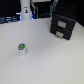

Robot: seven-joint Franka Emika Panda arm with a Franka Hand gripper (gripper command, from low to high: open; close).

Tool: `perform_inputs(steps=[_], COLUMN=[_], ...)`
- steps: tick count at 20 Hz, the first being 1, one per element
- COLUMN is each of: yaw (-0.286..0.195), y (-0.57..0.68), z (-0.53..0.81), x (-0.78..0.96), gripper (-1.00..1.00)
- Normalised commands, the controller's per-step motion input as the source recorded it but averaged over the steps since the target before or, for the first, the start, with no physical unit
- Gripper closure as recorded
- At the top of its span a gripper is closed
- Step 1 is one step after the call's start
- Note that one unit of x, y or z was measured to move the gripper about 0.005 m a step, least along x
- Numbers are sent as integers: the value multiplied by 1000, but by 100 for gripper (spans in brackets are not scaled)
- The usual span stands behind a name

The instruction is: Open the kcup holder, insert the kcup into the holder, and close the kcup holder

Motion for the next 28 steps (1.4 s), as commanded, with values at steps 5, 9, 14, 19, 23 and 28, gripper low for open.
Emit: perform_inputs(steps=[5,9,14,19,23,28], yaw=[-166,-168,-174,-179,-186,-192], y=[674,694,687,705,690,687], z=[155,166,30,-5,-91,-195], x=[-268,-270,-278,-247,-259,-233], gripper=[-100,-100,-100,-100,-100,-100])
